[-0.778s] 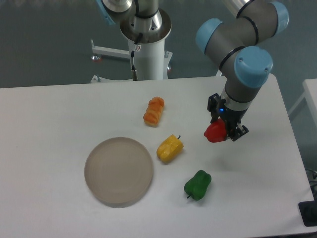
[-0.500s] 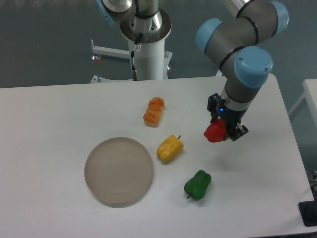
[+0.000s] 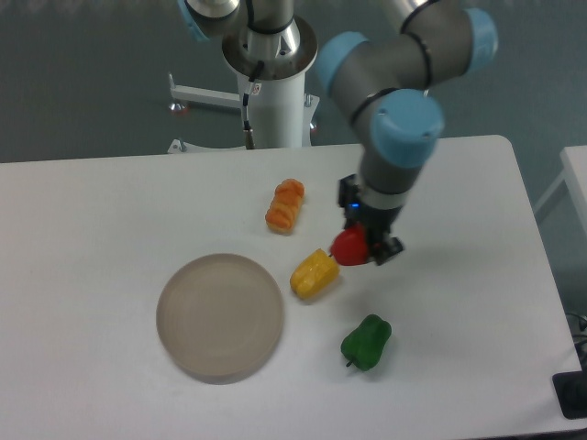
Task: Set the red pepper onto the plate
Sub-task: 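Carry the held red pepper with the gripper over to the plate, then lower the red pepper onto the plate and open the gripper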
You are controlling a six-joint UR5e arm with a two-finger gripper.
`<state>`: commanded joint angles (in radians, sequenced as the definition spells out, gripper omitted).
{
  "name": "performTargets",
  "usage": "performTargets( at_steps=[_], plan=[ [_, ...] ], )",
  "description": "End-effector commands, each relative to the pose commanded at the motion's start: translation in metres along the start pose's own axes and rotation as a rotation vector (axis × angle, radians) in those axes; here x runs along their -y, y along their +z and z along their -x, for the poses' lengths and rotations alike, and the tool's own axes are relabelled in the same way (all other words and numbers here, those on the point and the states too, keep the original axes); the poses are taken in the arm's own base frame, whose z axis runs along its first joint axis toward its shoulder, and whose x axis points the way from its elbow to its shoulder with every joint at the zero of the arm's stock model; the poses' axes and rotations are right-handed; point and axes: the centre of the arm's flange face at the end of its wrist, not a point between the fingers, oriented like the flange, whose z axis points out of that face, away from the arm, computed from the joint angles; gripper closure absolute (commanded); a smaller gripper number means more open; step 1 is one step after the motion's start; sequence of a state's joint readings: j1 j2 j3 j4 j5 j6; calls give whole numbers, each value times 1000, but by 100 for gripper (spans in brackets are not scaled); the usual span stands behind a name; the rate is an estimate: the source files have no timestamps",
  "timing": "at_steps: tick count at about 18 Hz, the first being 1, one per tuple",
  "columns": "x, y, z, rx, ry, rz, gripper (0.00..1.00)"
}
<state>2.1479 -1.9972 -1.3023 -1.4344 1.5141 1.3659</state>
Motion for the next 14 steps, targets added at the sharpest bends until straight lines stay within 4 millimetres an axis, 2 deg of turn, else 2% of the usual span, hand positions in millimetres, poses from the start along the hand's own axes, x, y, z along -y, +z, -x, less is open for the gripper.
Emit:
performTargets(
  at_steps=[1,5,10,14],
  plan=[
    [31,8,-10,9,-10,-3,64],
    [80,39,-29,30,-9,-8,64],
    [117,69,-44,-9,33,7,63],
    [127,88,-55,-40,31,19,62]
  ],
)
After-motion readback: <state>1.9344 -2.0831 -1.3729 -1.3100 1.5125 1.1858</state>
